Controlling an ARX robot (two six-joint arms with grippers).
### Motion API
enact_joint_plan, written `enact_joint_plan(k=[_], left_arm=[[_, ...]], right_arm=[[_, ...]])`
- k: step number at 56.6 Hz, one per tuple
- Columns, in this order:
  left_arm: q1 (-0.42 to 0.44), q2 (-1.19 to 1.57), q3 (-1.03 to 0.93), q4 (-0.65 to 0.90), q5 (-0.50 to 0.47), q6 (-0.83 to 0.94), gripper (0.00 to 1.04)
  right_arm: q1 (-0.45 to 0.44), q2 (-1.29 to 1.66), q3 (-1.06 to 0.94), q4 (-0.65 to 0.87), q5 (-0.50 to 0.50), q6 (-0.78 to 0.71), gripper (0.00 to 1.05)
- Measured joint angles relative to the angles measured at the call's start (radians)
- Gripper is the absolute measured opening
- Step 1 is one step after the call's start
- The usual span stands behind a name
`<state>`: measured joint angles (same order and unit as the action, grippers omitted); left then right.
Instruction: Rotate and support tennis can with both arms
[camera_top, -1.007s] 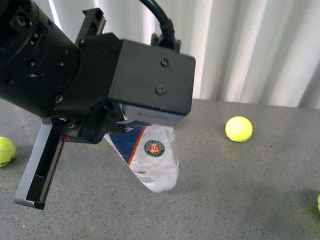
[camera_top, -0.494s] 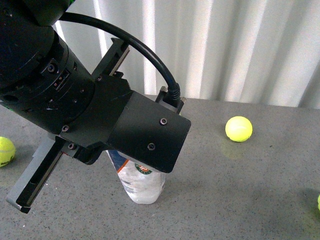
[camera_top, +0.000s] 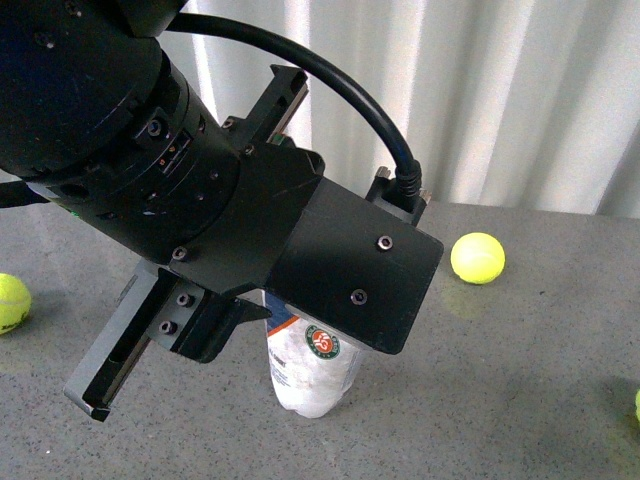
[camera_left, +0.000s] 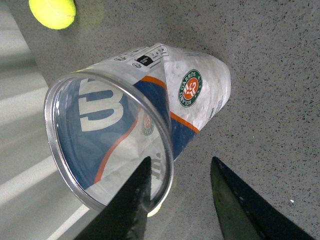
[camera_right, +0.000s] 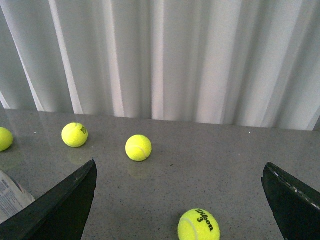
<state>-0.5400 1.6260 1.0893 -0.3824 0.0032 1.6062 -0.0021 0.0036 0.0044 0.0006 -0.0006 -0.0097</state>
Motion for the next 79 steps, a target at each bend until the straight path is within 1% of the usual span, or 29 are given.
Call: enact_joint_plan(k=[4,7,9,14,17,21,29,35,38,40,41,43,44,46,49,55,60,62,65,67,68,70,73,74,77,79], left_arm=[[-0.002,0.0,0.003,0.007,0.005,-0.011,0.58],[0.001,0.0,0.009,0.008,0.005,-0.014,0.73],[0.004,0.0,0.012,0.008,0.01,-0.018,0.8],[0.012,0.0,0.019,0.01,0.03,-0.04,0.94],[0.018,-0.002,0.031,0.011,0.051,-0.068,1.0],[0.028,-0.013,0.053,0.009,0.088,-0.112,0.97],[0.062,-0.075,0.1,0.023,0.18,-0.234,0.98],[0.111,-0.15,0.114,0.107,0.252,-0.383,0.98],[0.146,-0.185,0.111,0.181,0.279,-0.482,0.98],[0.181,-0.213,0.099,0.259,0.291,-0.59,0.98],[0.19,-0.22,0.095,0.269,0.293,-0.603,0.98],[0.23,-0.241,0.078,0.338,0.292,-0.723,0.98],[0.241,-0.248,0.074,0.349,0.29,-0.738,0.98],[0.283,-0.269,0.05,0.382,0.258,-0.85,0.98],[0.337,-0.298,-0.002,0.422,0.254,-0.982,0.98],[0.443,-0.345,-0.123,0.466,0.254,-1.206,0.98],[0.524,-0.381,-0.219,0.475,0.278,-1.333,0.98],[0.533,-0.395,-0.263,0.528,0.227,-1.391,0.95],[0.539,-0.432,-0.381,0.734,0.077,-1.482,0.84],[0.54,-0.46,-0.455,0.847,0.019,-1.516,0.77],[0.54,-0.481,-0.501,0.909,0.005,-1.538,0.72],[0.54,-0.517,-0.566,0.971,-0.002,-1.562,0.63],[0.54,-0.559,-0.637,1.005,-0.002,-1.582,0.5],[0.54,-0.565,-0.645,1.008,-0.002,-1.584,0.48],[0.54,-0.592,-0.696,1.022,-0.001,-1.59,0.38],[0.54,-0.605,-0.72,1.027,-0.002,-1.591,0.32]], right_arm=[[0.0,0.0,0.0,0.0,0.0,0.0,0.97],[0.0,0.0,0.0,0.0,0.0,0.0,0.97],[0.0,0.0,0.0,0.0,0.0,0.0,0.97],[0.0,0.0,0.0,0.0,0.0,0.0,0.97],[0.0,0.0,0.0,0.0,0.0,0.0,0.97],[0.0,0.0,0.0,0.0,0.0,0.0,0.97],[0.0,0.0,0.0,0.0,0.0,0.0,0.97],[0.0,0.0,0.0,0.0,0.0,0.0,0.97],[0.0,0.0,0.0,0.0,0.0,0.0,0.97],[0.0,0.0,0.0,0.0,0.0,0.0,0.97],[0.0,0.0,0.0,0.0,0.0,0.0,0.97],[0.0,0.0,0.0,0.0,0.0,0.0,0.97],[0.0,0.0,0.0,0.0,0.0,0.0,0.97],[0.0,0.0,0.0,0.0,0.0,0.0,0.97],[0.0,0.0,0.0,0.0,0.0,0.0,0.97],[0.0,0.0,0.0,0.0,0.0,0.0,0.97],[0.0,0.0,0.0,0.0,0.0,0.0,0.97],[0.0,0.0,0.0,0.0,0.0,0.0,0.97],[0.0,0.0,0.0,0.0,0.0,0.0,0.97],[0.0,0.0,0.0,0.0,0.0,0.0,0.97],[0.0,0.0,0.0,0.0,0.0,0.0,0.97],[0.0,0.0,0.0,0.0,0.0,0.0,0.97],[0.0,0.0,0.0,0.0,0.0,0.0,0.97],[0.0,0.0,0.0,0.0,0.0,0.0,0.97],[0.0,0.0,0.0,0.0,0.0,0.0,0.97],[0.0,0.0,0.0,0.0,0.0,0.0,0.97]])
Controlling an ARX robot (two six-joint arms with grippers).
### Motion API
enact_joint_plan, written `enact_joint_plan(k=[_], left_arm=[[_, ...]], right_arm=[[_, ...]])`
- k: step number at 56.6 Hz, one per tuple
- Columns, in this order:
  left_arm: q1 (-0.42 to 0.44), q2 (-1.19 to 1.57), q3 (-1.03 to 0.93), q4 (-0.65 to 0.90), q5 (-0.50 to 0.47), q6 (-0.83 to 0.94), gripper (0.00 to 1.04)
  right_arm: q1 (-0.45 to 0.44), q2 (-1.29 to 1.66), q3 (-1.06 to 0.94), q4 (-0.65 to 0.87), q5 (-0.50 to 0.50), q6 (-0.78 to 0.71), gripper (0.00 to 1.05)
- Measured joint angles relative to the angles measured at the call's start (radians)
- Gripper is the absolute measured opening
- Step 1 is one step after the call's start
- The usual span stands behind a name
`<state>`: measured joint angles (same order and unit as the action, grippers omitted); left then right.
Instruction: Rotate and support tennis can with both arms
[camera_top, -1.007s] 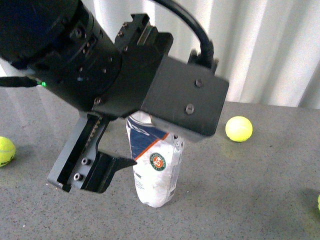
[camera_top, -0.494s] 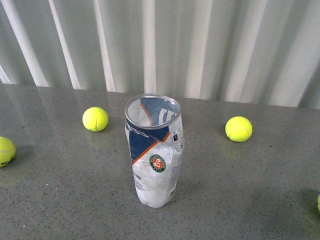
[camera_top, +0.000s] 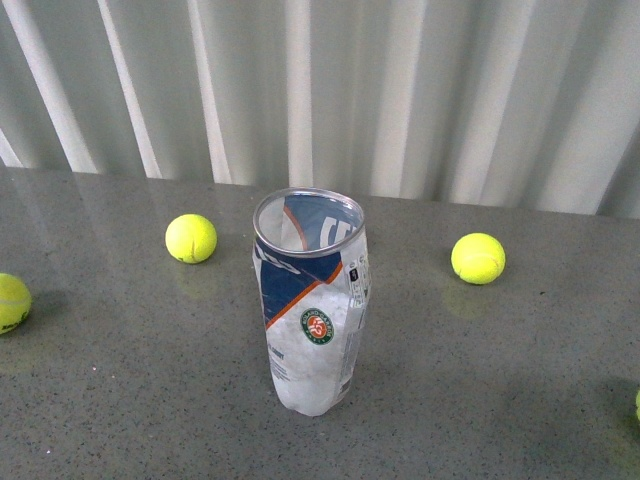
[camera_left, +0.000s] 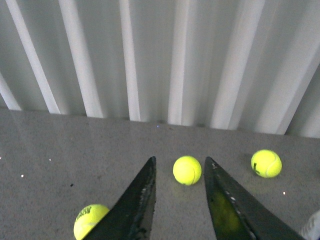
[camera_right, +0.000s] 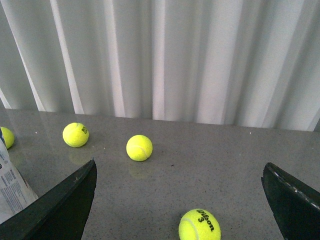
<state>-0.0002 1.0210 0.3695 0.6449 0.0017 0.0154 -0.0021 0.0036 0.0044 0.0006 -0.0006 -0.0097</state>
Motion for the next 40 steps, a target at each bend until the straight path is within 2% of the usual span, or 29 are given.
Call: enact_joint_plan(k=[9,23,40], left_arm=[[0.0,-0.083,-0.101,0.015,0.0,-0.008,0.04],[0.0,-0.212,-0.211,0.002,0.0,-0.014,0.04],[0.0,-0.391,-0.297,-0.094,0.0,-0.014,0.04]], right_arm=[[0.0,0.0,0.0,0.0,0.0,0.0,0.97],[0.0,0.0,0.0,0.0,0.0,0.0,0.97],[0.0,0.0,0.0,0.0,0.0,0.0,0.97]])
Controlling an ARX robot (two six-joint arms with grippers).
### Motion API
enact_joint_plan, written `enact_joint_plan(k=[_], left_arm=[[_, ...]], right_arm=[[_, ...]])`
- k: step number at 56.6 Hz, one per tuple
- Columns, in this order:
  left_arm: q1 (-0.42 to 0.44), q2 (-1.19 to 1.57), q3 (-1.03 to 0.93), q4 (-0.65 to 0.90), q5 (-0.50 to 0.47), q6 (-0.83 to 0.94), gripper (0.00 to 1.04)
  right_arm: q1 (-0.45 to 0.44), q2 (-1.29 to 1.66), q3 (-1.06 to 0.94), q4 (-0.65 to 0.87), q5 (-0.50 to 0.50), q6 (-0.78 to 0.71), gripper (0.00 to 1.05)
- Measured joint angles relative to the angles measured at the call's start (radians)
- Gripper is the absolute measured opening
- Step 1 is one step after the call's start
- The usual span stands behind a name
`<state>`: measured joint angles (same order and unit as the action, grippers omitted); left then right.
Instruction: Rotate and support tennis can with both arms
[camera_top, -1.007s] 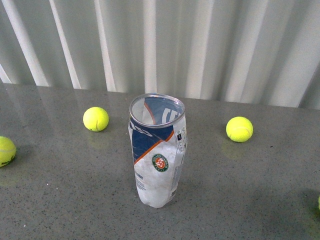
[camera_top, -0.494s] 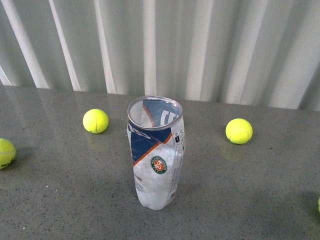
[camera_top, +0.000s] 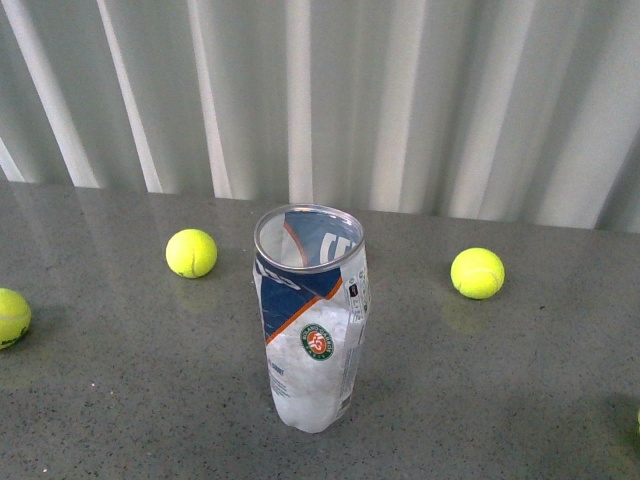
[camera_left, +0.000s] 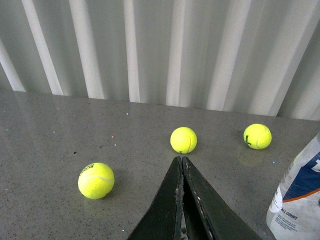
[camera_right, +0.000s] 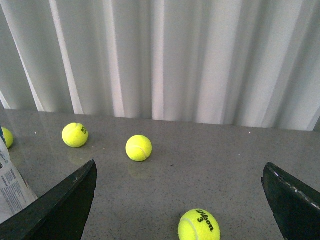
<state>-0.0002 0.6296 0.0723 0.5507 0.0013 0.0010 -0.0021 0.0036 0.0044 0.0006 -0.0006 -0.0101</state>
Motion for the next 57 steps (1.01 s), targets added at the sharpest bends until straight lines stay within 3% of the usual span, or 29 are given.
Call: enact_joint_plan(k=[57], left_arm=[[0.0,-0.442,-0.049,-0.359,-0.002,-0.003,0.04]], right_arm=[[0.0,0.0,0.0,0.0,0.0,0.0,0.97]])
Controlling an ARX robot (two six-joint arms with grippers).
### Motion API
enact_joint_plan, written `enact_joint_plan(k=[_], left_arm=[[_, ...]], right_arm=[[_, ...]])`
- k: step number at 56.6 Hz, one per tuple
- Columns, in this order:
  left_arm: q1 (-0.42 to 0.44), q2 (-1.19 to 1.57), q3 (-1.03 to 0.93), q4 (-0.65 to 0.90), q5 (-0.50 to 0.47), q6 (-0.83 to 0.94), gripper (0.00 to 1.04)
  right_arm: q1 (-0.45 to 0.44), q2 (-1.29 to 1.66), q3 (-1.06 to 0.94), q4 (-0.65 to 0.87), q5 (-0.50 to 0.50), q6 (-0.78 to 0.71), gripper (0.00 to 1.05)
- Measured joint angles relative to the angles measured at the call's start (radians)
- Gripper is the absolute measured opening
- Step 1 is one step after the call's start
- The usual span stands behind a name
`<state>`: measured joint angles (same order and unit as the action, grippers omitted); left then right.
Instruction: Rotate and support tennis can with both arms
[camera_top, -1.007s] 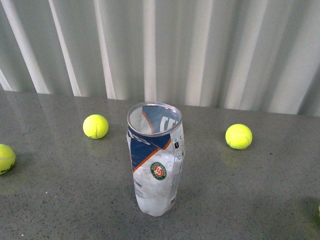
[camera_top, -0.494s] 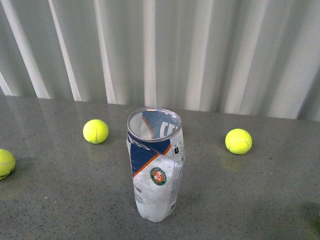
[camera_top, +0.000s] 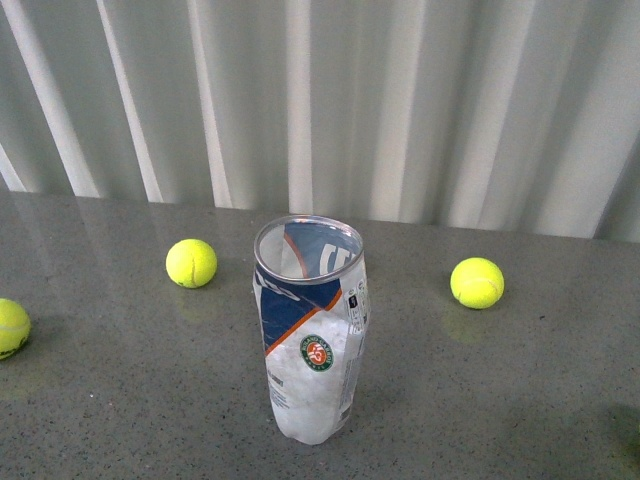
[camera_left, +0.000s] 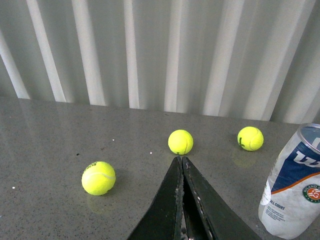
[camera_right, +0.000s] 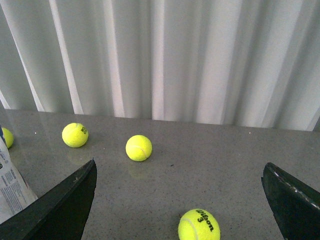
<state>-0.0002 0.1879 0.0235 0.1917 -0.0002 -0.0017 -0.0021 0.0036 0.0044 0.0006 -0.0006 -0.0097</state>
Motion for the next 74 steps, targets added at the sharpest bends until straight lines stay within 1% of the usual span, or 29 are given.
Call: enact_joint_plan(k=[3,6,8,13,29,30,32,36,40,48,49,58,62,74], left_arm=[[0.0,-0.031,0.0,-0.032,0.0,0.0,0.04],[0.0,-0.113,0.0,-0.147,0.001,0.0,0.04],[0.0,-0.144,0.0,-0.177,0.0,0.0,0.04],[0.0,-0.184,0.0,-0.187,0.0,0.0,0.04],[0.0,-0.184,0.0,-0.19,0.0,-0.001,0.05],[0.0,-0.184,0.0,-0.19,0.0,-0.001,0.08],[0.0,-0.184,0.0,-0.19,0.0,-0.001,0.18],[0.0,-0.184,0.0,-0.19,0.0,-0.001,0.33],[0.0,-0.184,0.0,-0.19,0.0,-0.001,0.43],[0.0,-0.184,0.0,-0.19,0.0,-0.001,0.7],[0.0,-0.184,0.0,-0.19,0.0,-0.001,0.72],[0.0,-0.184,0.0,-0.19,0.0,-0.001,0.99],[0.0,-0.184,0.0,-0.19,0.0,-0.001,0.97],[0.0,-0.184,0.0,-0.19,0.0,-0.001,0.98]], right_arm=[[0.0,0.0,0.0,0.0,0.0,0.0,0.97],[0.0,0.0,0.0,0.0,0.0,0.0,0.97],[0.0,0.0,0.0,0.0,0.0,0.0,0.97],[0.0,0.0,0.0,0.0,0.0,0.0,0.97],[0.0,0.0,0.0,0.0,0.0,0.0,0.97],[0.0,0.0,0.0,0.0,0.0,0.0,0.97],[0.0,0.0,0.0,0.0,0.0,0.0,0.97],[0.0,0.0,0.0,0.0,0.0,0.0,0.97],[0.0,0.0,0.0,0.0,0.0,0.0,0.97],[0.0,0.0,0.0,0.0,0.0,0.0,0.97],[0.0,0.0,0.0,0.0,0.0,0.0,0.97],[0.0,0.0,0.0,0.0,0.0,0.0,0.97],[0.0,0.0,0.0,0.0,0.0,0.0,0.97],[0.0,0.0,0.0,0.0,0.0,0.0,0.97]])
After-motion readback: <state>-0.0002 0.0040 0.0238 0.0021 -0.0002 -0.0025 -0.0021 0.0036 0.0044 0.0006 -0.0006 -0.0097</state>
